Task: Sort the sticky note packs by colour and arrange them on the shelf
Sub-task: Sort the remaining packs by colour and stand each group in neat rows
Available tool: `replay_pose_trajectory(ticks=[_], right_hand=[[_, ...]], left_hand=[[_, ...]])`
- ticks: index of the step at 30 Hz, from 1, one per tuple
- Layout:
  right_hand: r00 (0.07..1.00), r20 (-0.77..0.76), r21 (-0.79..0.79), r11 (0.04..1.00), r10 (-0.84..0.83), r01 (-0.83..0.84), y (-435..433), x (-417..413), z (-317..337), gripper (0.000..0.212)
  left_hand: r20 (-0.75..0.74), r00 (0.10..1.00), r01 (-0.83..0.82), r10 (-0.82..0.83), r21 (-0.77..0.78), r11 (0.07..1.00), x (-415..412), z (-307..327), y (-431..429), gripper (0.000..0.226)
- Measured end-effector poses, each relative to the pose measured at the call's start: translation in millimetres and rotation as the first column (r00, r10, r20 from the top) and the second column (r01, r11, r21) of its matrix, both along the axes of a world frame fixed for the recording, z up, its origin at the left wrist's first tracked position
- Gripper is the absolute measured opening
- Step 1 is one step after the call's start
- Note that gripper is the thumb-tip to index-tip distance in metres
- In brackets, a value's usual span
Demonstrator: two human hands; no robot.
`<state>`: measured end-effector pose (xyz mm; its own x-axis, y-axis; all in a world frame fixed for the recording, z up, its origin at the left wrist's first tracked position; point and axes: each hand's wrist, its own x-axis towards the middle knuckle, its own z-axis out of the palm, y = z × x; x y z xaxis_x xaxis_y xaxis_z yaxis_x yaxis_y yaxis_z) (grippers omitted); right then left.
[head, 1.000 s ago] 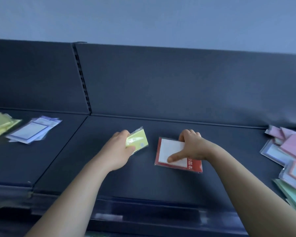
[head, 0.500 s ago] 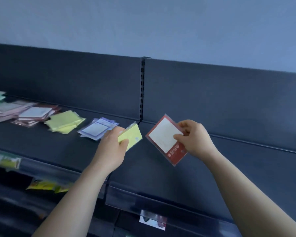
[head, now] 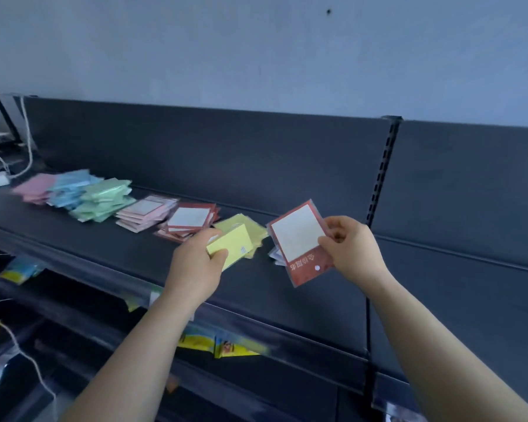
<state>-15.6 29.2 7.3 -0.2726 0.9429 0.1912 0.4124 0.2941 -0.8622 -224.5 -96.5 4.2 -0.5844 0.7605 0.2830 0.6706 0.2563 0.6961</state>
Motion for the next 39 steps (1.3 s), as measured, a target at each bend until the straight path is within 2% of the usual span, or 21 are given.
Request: replay_pose_trajectory(ticks=[9,20,28,32,36,39], right_hand=[[0.999,0.001,-0.019,0.998,0.054,-0.054,6.6,-89.9,-3.1,0.038],[0.991,0.036,0.009,0.992,0.128,-0.129,38.3,-189.2,-6.3,0.032],[0.989,0.124,-0.038,0.996,0.081,-0.077,43.6,-253.1,-12.5,0.015],[0.979,0.197,0.009,0.998,0.057,-0.06,39.5,-269.9,-15.2,0.005],[0.955,0.296,0.038,0.999,0.023,-0.036,37.2,-281.6,-17.9,0.016],[0.97,0.242,0.085,0.996,0.011,-0.032,36.0,-277.3,-18.9,0.007]], left_hand=[[0.079,0.989,-0.126,0.125,0.007,0.992,-77.0,-0.7,-0.4,0.038],[0.088,0.956,-0.281,0.278,0.015,0.96,-144.3,-5.2,2.2,0.029],[0.102,0.965,-0.251,0.243,0.081,0.965,-202.1,-3.2,6.5,0.033],[0.122,0.976,-0.195,0.179,0.129,0.972,-228.4,-3.5,14.5,0.02],[0.093,0.991,-0.109,0.092,0.197,0.974,-237.9,-3.2,24.0,0.016],[0.143,0.99,-0.036,0.0,0.251,0.967,-234.8,-1.2,32.7,0.015]])
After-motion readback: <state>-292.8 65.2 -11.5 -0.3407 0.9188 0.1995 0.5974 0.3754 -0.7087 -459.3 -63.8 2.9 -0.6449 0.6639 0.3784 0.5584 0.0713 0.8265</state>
